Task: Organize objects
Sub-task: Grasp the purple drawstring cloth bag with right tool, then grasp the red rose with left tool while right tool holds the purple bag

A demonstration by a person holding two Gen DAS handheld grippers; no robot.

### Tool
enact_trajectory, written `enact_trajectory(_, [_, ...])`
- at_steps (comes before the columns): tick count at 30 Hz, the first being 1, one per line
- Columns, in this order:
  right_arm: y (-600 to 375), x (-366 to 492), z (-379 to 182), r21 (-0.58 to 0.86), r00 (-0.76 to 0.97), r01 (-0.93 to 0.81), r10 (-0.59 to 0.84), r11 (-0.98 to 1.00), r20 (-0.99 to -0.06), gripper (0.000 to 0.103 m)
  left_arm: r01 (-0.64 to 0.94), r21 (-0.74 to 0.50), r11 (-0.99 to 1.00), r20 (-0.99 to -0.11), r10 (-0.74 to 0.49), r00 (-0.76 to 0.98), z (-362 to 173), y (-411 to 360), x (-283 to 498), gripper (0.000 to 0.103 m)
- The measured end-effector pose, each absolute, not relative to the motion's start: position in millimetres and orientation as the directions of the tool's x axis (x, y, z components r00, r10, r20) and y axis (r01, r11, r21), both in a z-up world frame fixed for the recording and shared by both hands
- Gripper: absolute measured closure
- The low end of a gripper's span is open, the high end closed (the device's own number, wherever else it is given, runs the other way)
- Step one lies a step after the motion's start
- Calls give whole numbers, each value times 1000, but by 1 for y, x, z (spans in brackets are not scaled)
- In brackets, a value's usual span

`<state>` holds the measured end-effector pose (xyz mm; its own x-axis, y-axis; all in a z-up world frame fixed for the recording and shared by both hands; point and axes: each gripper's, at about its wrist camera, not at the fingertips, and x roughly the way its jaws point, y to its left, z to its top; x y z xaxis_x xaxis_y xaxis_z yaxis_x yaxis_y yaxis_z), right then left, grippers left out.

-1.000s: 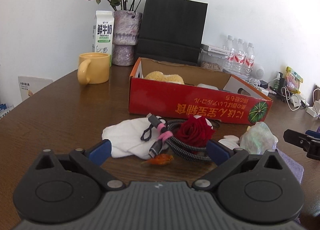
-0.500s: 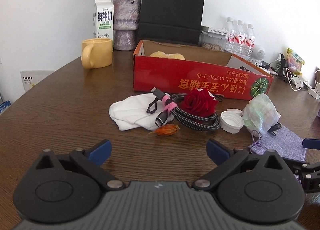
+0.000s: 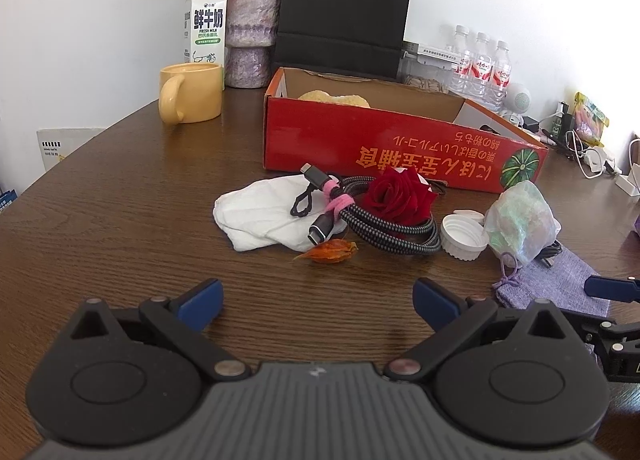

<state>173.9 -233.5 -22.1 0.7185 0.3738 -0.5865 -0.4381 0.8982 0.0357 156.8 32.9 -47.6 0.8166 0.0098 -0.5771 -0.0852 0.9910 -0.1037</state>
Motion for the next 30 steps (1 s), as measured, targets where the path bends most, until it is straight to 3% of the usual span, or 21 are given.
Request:
enact_trajectory(2, [-233,170,-21,45,720,-449,391,892,-573,58,-85,-104,991,-577,10,817,-48,33,157,0])
enact_trajectory(4, [-232,168,-20,54,722,-452,400,891,-565,76,-85,-104,991,-577,9,817,-48,33,157,0])
enact_trajectory(7, [-235,165,-19,72,728,-454,416,888,-545,90,-85,-106,991,-577,8,817,-48,33,157,0])
enact_trajectory(15, [-249,128,1,125,823,-441,456,889,-338,94,-81,-113,990,-578,1,816,-48,33,157,0])
enact_trajectory(30, [-266,117,34,133,895,-389,408,911,-179,94,-114,-59,992,-602,56,797,-49,27,165,0])
